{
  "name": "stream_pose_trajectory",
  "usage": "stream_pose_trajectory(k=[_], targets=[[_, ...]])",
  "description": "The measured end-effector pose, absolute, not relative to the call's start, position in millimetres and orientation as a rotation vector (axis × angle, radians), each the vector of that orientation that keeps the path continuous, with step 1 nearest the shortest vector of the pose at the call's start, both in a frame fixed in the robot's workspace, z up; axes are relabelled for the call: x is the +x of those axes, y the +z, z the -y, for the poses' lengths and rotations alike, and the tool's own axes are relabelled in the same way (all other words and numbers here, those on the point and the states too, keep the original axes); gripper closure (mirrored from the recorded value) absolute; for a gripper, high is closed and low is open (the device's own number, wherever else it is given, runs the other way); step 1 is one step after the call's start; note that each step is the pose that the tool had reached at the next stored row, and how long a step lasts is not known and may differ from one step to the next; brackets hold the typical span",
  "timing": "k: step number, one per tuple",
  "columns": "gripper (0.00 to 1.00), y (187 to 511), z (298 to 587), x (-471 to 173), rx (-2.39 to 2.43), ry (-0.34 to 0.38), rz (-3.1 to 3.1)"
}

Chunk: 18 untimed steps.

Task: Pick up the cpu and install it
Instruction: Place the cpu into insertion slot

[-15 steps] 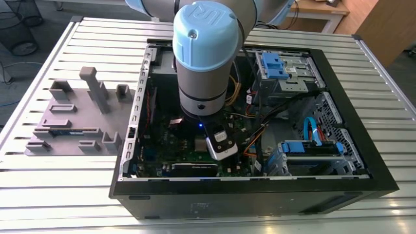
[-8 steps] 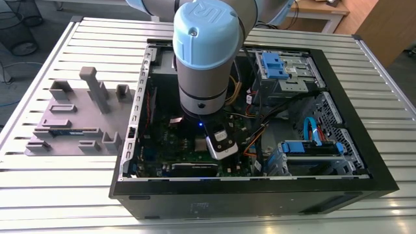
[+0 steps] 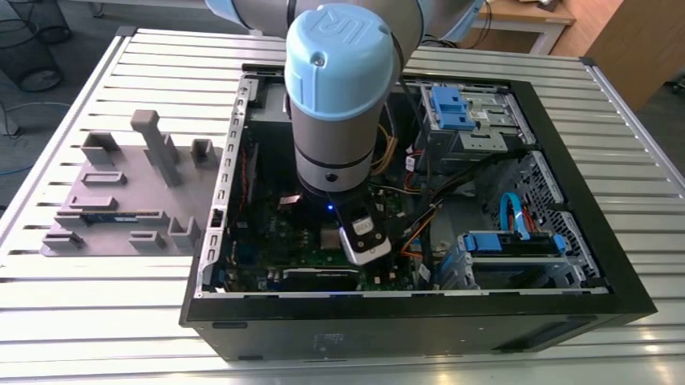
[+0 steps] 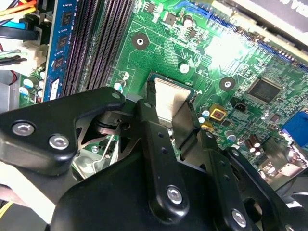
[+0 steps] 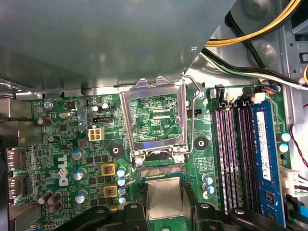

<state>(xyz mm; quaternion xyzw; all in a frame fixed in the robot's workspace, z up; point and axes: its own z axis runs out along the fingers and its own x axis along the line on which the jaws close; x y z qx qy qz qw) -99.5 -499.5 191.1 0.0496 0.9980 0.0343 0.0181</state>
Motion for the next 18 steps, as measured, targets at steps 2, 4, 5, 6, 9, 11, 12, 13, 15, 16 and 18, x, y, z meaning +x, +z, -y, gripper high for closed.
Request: stream_pose_trajectory(k=[2,4,5,6,9,11,12,13,15,16,18], targets=[[0.61,191.1,499.6,-99.5,0.156,0.111,-3.100],[0.61,191.0,499.5,-99.4,0.156,0.113,-3.099],[0.61,191.0,499.5,-99.4,0.156,0.113,-3.099],[0.61,191.0,499.5,-99.4,0.156,0.113,-3.099],[0.61,190.2,499.6,-99.6,0.156,0.113,-3.099],[0.61,189.9,499.7,-99.6,0.156,0.112,-3.100],[0.61,189.8,499.7,-99.6,0.156,0.113,-3.099],[0.61,189.7,499.7,-99.7,0.156,0.113,-3.099],[0.61,189.6,499.7,-99.7,0.156,0.113,-3.099],[0.61,189.6,499.7,-99.7,0.156,0.113,-3.099],[0.61,189.6,499.7,-99.7,0.156,0.113,-3.099]])
